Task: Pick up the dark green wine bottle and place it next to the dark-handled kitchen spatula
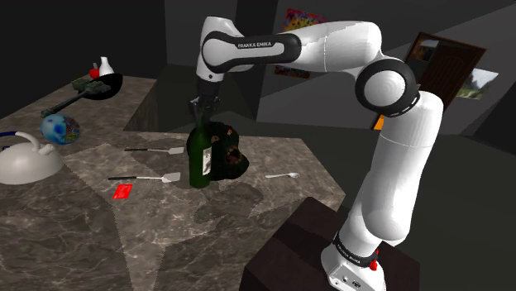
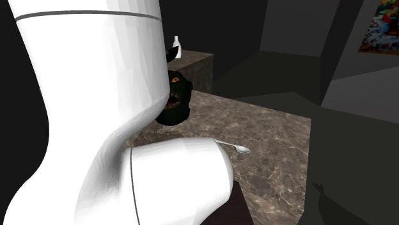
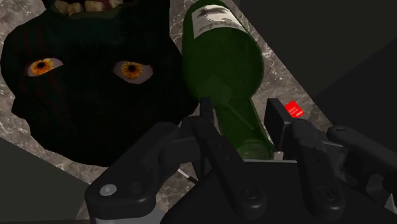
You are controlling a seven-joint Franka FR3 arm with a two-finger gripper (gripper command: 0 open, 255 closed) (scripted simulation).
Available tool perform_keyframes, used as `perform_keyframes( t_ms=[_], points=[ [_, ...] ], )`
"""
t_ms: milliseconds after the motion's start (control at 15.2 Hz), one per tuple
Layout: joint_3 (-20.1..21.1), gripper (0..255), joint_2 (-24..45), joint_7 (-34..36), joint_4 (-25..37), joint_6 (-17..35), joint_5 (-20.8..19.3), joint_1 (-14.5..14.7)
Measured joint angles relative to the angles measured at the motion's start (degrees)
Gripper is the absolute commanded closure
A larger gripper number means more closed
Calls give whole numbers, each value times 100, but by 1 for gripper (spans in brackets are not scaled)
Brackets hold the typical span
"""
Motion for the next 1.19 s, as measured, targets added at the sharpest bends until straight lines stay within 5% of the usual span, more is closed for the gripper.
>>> perform_keyframes(
  t_ms=[924, 990, 1188],
  points=[
    [4, 255, 79, -33, -567, 650, 16, 3],
    [4, 0, 79, -32, -568, 651, 16, 3],
    [4, 0, 77, -32, -568, 652, 15, 3]
  ],
)
